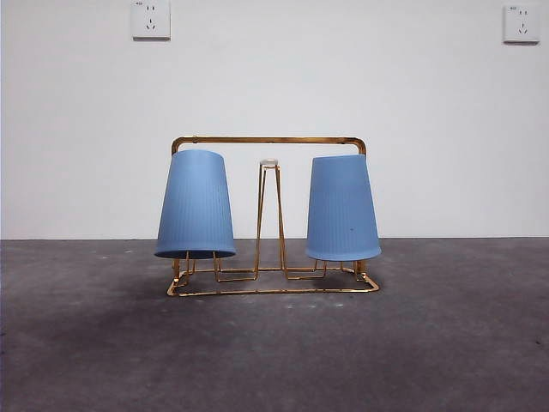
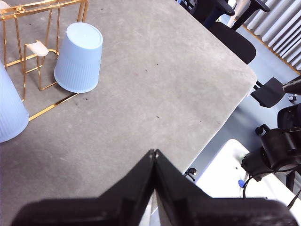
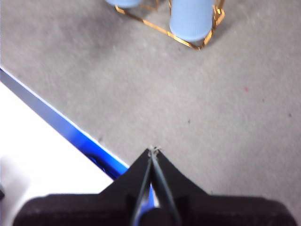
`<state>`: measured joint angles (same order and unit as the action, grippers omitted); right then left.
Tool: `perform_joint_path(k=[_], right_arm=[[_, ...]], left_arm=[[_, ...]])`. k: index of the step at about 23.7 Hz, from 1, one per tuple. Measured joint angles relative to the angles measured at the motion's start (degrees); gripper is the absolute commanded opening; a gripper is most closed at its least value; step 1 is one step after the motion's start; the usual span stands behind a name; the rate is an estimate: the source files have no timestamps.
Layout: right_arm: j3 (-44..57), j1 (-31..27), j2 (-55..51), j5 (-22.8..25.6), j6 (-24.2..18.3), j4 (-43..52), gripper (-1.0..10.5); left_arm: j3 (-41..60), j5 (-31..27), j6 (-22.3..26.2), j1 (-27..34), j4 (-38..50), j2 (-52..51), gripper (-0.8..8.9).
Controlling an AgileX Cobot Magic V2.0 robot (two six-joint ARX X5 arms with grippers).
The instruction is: Pick up cup 1,put cup 1 in the cup rack,pick up cup 2,put cup 2 in the cup rack
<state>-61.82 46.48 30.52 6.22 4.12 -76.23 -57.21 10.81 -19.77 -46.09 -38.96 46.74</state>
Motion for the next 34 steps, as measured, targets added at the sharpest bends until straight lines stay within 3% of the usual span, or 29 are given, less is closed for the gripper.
perform_joint_path(k=[8,11,13,15,17,20,22,27,34], right_arm=[[0.0,0.0,0.0,1.3,0.0,-1.2,0.0],[0.0,0.0,0.0,1.3,0.0,-1.2,0.0],[0.0,0.0,0.0,1.3,0.0,-1.2,0.0],[0.0,0.0,0.0,1.5,0.0,-1.2,0.0],[0.0,0.0,0.1,1.5,0.0,-1.2,0.0],[0.0,0.0,0.1,1.5,0.0,-1.2,0.0],[0.0,0.0,0.1,1.5,0.0,-1.2,0.0],[0.0,0.0,0.1,1.5,0.0,-1.2,0.0],[0.0,0.0,0.1,1.9,0.0,-1.2,0.0]], left_arm=[[0.0,-2.0,0.2,0.0,1.3,0.0,-0.03],[0.0,-13.6,2.5,0.0,2.8,0.0,-0.03],[0.0,-22.4,6.6,0.1,5.3,0.0,-0.03],[0.0,-27.7,12.4,2.8,7.9,-1.0,-0.03],[0.0,-24.4,19.5,10.0,11.5,-4.2,-0.03],[1.2,-6.6,27.9,25.6,13.9,-10.3,-0.03],[3.0,-1.3,30.1,32.5,14.7,-13.1,-0.03],[9.9,-0.2,32.9,44.0,17.3,-19.4,-0.03],[26.8,-0.1,32.6,48.1,25.8,-29.5,-0.03]])
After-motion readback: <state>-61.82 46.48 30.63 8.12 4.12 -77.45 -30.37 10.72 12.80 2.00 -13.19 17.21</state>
